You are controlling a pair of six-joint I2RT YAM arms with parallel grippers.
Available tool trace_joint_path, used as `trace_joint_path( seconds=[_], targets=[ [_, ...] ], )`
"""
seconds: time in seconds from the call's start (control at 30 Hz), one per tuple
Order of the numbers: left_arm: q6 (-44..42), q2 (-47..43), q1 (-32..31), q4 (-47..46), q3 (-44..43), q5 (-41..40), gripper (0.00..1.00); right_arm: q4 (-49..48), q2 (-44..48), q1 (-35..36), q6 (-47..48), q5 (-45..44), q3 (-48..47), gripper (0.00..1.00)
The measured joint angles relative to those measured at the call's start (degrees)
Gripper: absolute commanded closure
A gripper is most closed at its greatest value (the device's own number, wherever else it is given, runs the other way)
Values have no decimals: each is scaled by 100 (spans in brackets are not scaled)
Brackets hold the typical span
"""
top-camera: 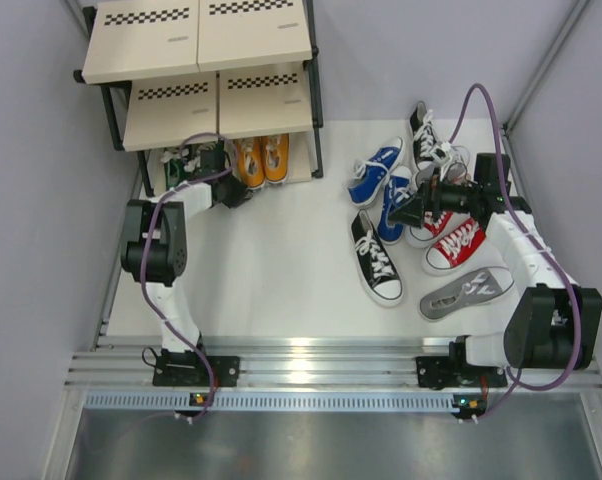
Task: Place and organize the shoes onto the shoe shelf
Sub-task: Place the shoe at the shoe shelf, then pick up the shoe at the center of the board.
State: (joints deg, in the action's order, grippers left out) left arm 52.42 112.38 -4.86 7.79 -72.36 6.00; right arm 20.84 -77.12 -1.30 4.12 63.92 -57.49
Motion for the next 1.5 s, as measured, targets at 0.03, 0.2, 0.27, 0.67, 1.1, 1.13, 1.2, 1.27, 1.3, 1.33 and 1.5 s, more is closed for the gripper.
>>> trace_joint_path(
  seconds=[0.03, 0.2, 0.27, 0.67, 1.1, 1.13, 1.2, 1.27, 1.3, 1.33, 1.5],
  targets=[
    [-2, 33, 0, 4, -31, -13, 85, 2, 0, 0, 2, 0, 0, 1],
    [-13, 173, 2, 46, -195, -111, 84, 39, 0, 0, 87, -2, -2, 1],
    [-26, 223, 7, 68, -264, -114, 82, 92, 0, 0, 136, -4, -7, 1],
    [-140, 251, 50, 142, -332, -83, 71, 350, 0, 0, 358, -81, -107, 1],
    [-566, -1353, 59, -525, 817, 402, 60, 1447, -4, 2, 1523, -352, -450, 1],
    [-649, -1567, 59, -542, 966, 444, 59, 1626, -9, 13, 1722, -409, -520, 1],
    [-841, -2015, 59, -540, 1261, 476, 58, 2031, -44, 105, 2144, -549, -715, 0],
    [-1049, -2511, 57, -474, 1537, 487, 48, 2319, -98, 251, 2417, -739, -868, 1],
    [-1121, -2758, 52, -413, 1652, 487, 45, 2400, -129, 326, 2490, -824, -911, 1],
    [-1220, -3060, 42, -348, 1762, 476, 45, 2461, -149, 404, 2551, -929, -940, 1],
    [-1545, -4819, 17, 37, 2251, 466, 21, 2608, -356, 645, 2629, -1657, -955, 1]
  ],
)
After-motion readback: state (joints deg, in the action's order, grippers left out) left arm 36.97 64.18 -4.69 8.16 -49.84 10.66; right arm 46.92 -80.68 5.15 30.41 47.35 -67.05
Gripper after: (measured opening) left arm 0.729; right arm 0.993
